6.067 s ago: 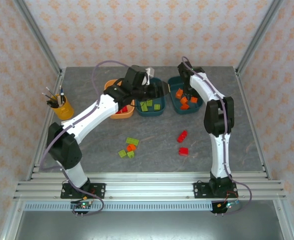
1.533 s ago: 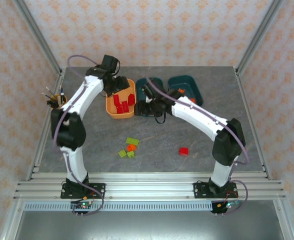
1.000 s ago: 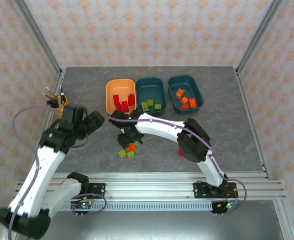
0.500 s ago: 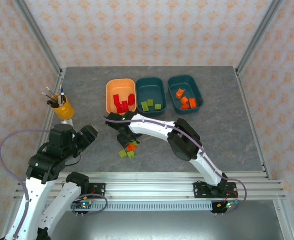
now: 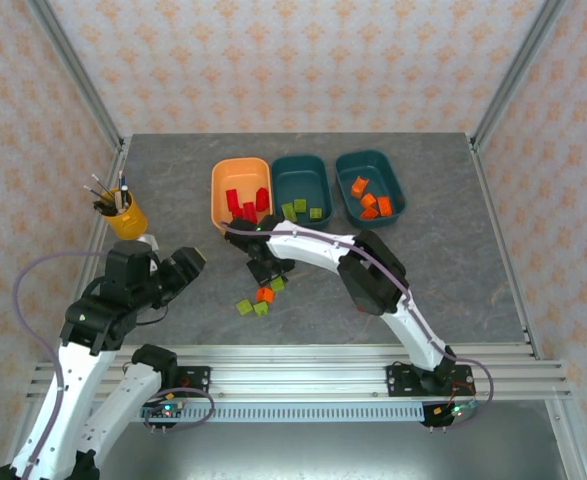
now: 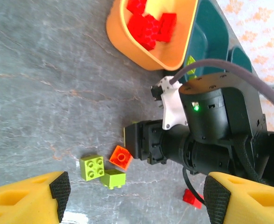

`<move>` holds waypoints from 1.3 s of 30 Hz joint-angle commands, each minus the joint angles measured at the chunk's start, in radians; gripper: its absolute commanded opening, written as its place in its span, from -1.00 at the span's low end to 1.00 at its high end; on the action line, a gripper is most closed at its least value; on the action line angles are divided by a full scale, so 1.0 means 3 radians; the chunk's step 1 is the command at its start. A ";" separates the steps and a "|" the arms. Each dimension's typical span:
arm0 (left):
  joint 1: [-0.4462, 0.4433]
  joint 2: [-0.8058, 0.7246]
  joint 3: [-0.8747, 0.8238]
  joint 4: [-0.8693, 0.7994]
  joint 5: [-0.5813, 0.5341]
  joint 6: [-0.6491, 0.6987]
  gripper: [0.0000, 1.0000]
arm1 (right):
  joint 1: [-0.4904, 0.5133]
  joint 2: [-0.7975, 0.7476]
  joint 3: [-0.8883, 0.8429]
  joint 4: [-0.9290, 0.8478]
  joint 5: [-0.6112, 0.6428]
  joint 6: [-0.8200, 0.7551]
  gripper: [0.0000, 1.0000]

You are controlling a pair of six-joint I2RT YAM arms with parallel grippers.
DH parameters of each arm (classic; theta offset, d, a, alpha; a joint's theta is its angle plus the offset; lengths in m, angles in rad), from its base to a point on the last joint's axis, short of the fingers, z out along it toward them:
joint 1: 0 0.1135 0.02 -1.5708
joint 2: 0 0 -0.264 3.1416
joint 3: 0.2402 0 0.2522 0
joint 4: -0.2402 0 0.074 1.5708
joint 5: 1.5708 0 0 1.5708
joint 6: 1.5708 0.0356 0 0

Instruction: Sort the legos into containers by color

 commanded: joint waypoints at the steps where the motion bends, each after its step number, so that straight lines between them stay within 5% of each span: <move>1: -0.0002 0.0076 -0.0040 0.0216 0.0290 0.0156 0.57 | -0.0094 -0.0073 -0.0175 -0.0054 0.0094 0.0099 -0.01; 10: 0.0000 0.0117 -0.0045 0.0288 0.0431 0.0164 0.57 | -0.0105 -0.0207 -0.0397 -0.0055 -0.0098 0.0543 -0.02; 23: -0.0106 0.0289 -0.0136 0.0522 0.0678 0.0227 0.57 | -0.0184 -0.0301 -0.0623 0.0144 -0.0167 0.0798 -0.40; 32: -0.0349 0.0711 0.0166 0.0844 0.0632 0.0203 0.57 | -0.0400 -0.0760 -0.0027 -0.0226 0.0344 0.0655 -0.49; 39: -0.0346 0.1309 0.0425 0.1390 0.0533 0.0022 0.57 | -0.0886 -0.0437 0.0818 -0.0390 0.0490 0.0431 -0.51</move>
